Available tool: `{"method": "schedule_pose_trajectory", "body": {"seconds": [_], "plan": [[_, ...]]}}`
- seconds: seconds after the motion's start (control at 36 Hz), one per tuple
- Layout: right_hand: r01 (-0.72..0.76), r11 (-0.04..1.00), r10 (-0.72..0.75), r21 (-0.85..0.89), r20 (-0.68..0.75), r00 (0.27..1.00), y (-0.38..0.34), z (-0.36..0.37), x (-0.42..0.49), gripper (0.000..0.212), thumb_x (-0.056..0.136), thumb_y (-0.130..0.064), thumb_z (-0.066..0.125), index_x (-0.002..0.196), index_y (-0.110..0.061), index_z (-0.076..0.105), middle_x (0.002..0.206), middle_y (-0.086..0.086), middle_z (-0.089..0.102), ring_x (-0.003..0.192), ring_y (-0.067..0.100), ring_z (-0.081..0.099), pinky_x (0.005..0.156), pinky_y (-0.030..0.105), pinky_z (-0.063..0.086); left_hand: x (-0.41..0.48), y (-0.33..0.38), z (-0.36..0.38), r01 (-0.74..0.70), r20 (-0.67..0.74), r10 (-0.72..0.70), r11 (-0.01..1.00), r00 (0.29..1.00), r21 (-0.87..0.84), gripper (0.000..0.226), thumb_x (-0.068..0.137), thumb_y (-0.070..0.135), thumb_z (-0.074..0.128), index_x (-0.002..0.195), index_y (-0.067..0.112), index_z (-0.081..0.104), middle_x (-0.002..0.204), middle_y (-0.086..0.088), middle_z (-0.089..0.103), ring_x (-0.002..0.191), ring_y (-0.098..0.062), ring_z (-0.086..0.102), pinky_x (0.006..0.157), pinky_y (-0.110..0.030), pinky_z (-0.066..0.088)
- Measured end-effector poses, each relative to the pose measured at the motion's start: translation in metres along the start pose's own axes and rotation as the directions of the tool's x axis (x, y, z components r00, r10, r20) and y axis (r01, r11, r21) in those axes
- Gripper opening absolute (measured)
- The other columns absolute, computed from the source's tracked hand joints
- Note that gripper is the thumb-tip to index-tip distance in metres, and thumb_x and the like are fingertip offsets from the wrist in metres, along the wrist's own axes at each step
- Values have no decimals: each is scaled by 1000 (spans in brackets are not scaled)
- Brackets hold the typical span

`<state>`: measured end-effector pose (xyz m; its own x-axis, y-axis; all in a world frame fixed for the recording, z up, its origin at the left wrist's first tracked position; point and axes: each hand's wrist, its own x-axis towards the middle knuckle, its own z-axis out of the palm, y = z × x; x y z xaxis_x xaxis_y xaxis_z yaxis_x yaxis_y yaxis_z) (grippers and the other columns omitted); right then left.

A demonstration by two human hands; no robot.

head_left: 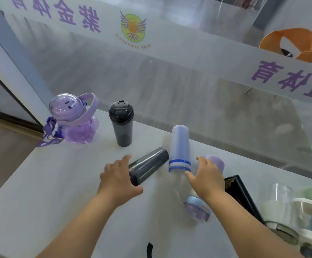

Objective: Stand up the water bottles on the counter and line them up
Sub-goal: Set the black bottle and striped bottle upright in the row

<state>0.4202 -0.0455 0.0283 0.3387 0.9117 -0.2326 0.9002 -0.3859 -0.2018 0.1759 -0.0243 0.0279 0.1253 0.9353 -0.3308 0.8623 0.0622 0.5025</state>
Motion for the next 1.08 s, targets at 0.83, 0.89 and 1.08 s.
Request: {"method": "schedule_pose_trajectory", "body": {"seconds": [0.83, 0.89, 1.08], "plan": [[5, 979, -42, 204, 179, 983, -84, 53, 19, 32, 89, -42, 50, 117, -33, 37, 116, 13, 26, 91, 34, 44, 84, 44, 51, -9, -15, -86, -318, -179, 344, 935, 922, 157, 58, 70, 27, 75, 124, 30, 53, 132, 2, 39, 117, -21, 37, 91, -22, 32], [-11, 979, -25, 203, 173, 985, -82, 54, 14, 37, 88, -35, 51, 121, -35, 34, 115, 13, 26, 91, 34, 43, 83, 42, 51, -9, -18, -87, -331, -183, 352, 934, 918, 138, 55, 71, 31, 76, 122, 29, 55, 131, 3, 41, 115, -21, 38, 92, -22, 31], [-46, 981, 27, 191, 99, 995, -82, 35, 3, 72, 74, -34, 62, 135, -30, 25, 120, 12, 38, 97, 35, 47, 82, 37, 44, -11, -25, -90, -346, -243, 345, 938, 907, 40, 37, 75, 34, 75, 109, 26, 62, 113, 11, 46, 104, -16, 41, 89, -21, 30]]}}
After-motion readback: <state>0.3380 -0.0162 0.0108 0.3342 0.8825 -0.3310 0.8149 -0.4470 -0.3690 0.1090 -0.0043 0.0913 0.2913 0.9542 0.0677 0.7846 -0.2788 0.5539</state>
